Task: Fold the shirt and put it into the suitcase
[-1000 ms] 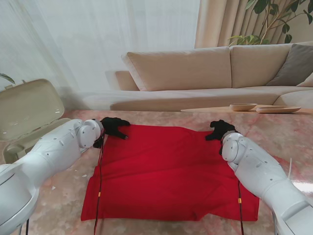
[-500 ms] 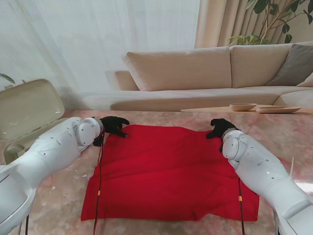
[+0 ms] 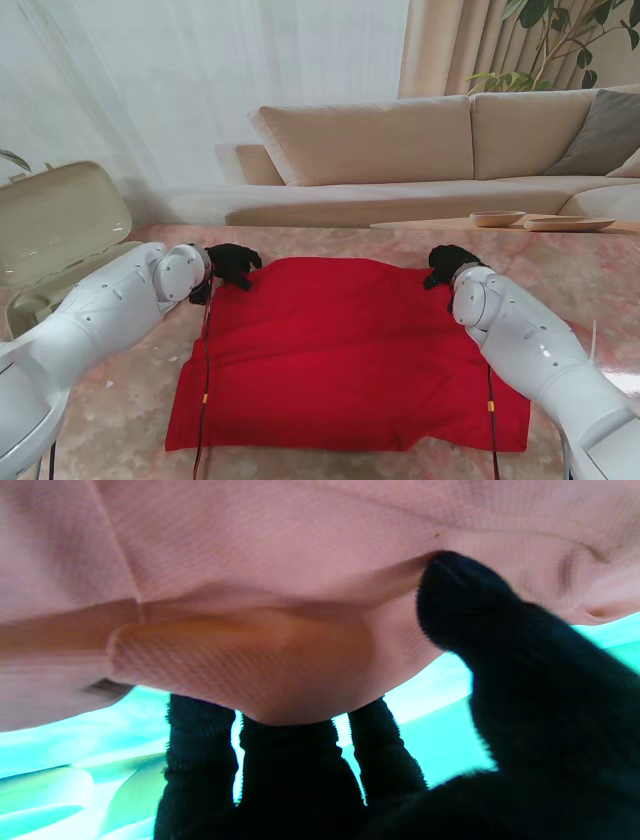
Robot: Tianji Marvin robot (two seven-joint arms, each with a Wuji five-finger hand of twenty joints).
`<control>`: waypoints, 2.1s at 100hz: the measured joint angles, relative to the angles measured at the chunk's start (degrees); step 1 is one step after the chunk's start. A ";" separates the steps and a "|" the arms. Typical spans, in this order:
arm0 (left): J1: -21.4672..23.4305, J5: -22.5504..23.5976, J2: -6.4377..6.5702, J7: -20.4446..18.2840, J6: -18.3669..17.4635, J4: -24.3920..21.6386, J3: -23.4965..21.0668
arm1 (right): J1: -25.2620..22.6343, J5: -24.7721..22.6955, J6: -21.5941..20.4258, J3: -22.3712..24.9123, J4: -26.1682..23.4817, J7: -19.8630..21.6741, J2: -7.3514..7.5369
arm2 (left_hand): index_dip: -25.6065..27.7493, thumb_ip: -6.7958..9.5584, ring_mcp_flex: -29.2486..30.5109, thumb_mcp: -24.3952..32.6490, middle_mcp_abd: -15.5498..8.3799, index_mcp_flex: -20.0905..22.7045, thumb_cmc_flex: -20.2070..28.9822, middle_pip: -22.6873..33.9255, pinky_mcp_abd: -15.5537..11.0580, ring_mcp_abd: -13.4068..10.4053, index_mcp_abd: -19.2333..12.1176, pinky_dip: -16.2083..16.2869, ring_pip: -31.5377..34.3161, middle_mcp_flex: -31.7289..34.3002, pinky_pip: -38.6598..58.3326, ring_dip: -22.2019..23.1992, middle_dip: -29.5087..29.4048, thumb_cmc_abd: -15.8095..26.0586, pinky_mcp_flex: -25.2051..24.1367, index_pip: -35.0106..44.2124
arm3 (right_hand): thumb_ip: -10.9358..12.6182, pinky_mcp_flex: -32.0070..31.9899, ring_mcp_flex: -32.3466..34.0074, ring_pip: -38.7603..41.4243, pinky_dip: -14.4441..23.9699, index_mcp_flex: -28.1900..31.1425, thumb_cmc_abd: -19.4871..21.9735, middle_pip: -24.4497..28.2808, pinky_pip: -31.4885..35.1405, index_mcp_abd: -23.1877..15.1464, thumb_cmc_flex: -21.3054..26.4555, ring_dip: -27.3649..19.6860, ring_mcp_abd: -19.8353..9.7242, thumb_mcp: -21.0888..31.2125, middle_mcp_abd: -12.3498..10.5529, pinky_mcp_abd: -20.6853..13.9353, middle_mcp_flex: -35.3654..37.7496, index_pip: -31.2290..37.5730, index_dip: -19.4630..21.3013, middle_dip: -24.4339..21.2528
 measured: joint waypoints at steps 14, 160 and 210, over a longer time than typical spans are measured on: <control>0.13 -0.04 0.03 -0.14 0.14 -0.02 0.13 | 0.28 -0.11 -0.07 -0.66 0.47 -0.35 -0.03 | 1.48 -0.98 1.47 -3.11 -0.69 -0.62 4.26 -1.99 -0.21 -0.70 0.00 1.84 3.64 4.90 2.68 3.12 5.77 -1.09 2.07 1.55 | -0.01 9.17 7.08 6.52 0.04 0.75 -1.11 4.06 5.77 -2.73 2.57 1.66 -2.74 1.47 -2.17 -3.34 5.94 8.85 5.07 2.80; 5.67 0.97 1.68 3.63 4.63 -8.18 -12.83 | -3.49 1.00 -2.70 6.09 -4.93 -7.02 -1.38 | 34.89 -0.76 14.19 29.39 2.03 5.79 1.65 9.58 1.17 -2.00 -11.66 7.44 18.60 11.80 11.10 10.09 12.82 -10.81 14.71 49.05 | -1.71 32.41 25.80 28.39 -0.81 12.60 -15.89 18.89 18.77 -15.82 11.78 4.16 -9.72 23.14 -7.41 -5.83 21.22 51.96 12.98 17.72; 5.79 3.32 0.86 12.49 5.76 -7.51 -16.87 | 0.42 2.08 -2.83 5.61 -1.53 -14.85 -4.00 | 35.49 -0.76 14.19 29.35 2.04 5.79 1.67 9.59 1.29 -2.01 -11.77 8.13 18.60 11.80 11.11 10.13 12.82 -10.81 13.74 49.05 | -1.71 34.62 25.83 29.48 0.71 12.63 -16.24 18.89 18.26 -16.17 12.43 5.18 -9.95 23.18 -7.38 -4.99 21.42 52.66 13.09 17.80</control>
